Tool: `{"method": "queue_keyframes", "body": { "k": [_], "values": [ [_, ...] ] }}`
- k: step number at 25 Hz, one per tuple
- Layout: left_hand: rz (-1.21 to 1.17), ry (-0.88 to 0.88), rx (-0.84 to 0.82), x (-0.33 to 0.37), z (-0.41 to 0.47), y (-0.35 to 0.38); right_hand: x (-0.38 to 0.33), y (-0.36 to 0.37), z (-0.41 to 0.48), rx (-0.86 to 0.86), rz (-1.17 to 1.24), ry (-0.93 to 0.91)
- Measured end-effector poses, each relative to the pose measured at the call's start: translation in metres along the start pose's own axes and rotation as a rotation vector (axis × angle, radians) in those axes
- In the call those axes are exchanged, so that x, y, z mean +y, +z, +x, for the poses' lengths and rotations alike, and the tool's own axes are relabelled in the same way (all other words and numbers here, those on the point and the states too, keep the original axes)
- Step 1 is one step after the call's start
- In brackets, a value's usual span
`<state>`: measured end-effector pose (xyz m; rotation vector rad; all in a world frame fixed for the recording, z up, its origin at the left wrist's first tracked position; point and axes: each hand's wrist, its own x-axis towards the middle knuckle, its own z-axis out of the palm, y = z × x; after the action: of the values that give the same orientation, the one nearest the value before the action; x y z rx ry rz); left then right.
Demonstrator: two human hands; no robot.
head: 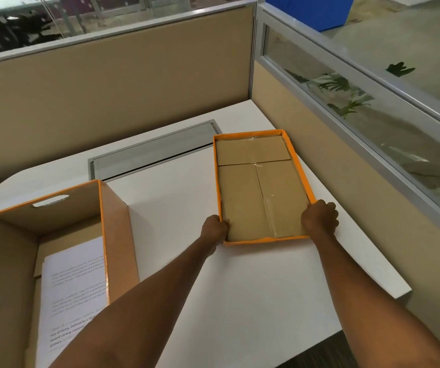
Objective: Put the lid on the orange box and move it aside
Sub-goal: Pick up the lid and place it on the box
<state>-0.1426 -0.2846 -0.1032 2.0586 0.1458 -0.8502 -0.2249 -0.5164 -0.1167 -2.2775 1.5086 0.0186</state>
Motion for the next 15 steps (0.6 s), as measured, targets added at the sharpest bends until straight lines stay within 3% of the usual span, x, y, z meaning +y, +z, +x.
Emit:
{"method": "queue_keyframes", "body": {
  "k": [7, 15],
  "values": [
    [-0.112, -0.035, 0.133, -0.003, -0.031, -0.014, -0.003, -0.019, -0.035, -0.062, 0.171, 0.031],
    [-0.155, 0.044, 0.268, -0.021, -0.070, -0.048, -0.038, -0.097, -0.083, -0.007, 0.243, -0.383]
  ]
}}
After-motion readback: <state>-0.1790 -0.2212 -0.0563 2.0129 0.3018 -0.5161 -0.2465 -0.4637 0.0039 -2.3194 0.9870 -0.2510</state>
